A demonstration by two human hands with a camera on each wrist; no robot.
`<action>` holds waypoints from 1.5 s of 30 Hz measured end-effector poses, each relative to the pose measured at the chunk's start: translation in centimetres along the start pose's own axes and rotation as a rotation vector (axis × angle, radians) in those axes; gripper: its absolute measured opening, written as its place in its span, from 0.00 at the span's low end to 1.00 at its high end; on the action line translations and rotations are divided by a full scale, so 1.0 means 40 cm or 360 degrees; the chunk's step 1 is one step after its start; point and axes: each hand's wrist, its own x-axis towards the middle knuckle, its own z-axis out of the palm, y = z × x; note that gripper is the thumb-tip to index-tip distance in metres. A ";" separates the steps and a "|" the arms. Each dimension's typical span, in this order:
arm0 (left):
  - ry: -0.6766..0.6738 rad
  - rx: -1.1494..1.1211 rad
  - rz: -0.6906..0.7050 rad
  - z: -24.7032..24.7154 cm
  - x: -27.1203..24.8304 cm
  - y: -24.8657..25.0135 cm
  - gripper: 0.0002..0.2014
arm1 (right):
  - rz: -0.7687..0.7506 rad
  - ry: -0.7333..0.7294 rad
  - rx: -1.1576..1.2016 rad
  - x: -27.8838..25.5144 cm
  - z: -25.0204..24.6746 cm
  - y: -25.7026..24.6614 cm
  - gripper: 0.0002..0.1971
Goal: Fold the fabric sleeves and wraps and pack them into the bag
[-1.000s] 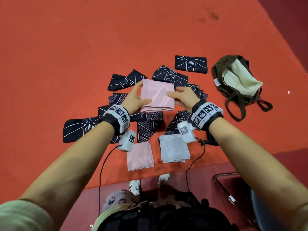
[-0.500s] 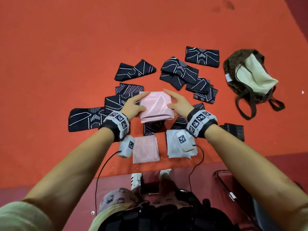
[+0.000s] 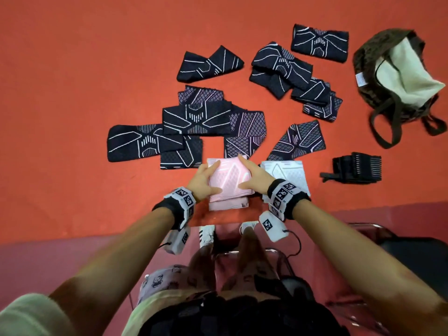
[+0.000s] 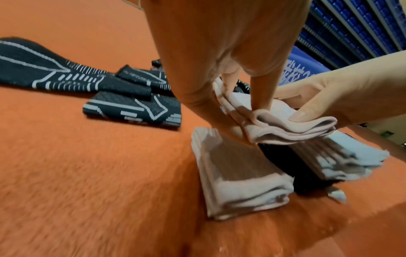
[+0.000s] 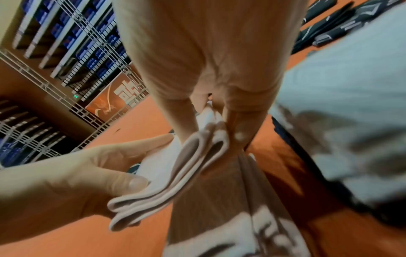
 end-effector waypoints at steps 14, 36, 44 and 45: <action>0.0010 0.0132 -0.0108 0.098 -0.010 -0.086 0.46 | 0.0046 0.0138 -0.0165 0.047 0.135 0.094 0.47; -0.0115 0.1155 0.0088 0.085 0.004 -0.100 0.48 | 0.0048 -0.0021 -0.1108 0.069 0.148 0.087 0.48; 0.0177 0.0837 0.0182 -0.070 0.080 -0.034 0.30 | 0.0037 0.0304 -0.1146 0.110 0.054 -0.058 0.25; 0.0273 0.0784 0.0185 -0.104 0.100 -0.032 0.29 | 0.0016 0.0403 -0.1044 0.130 0.030 -0.081 0.24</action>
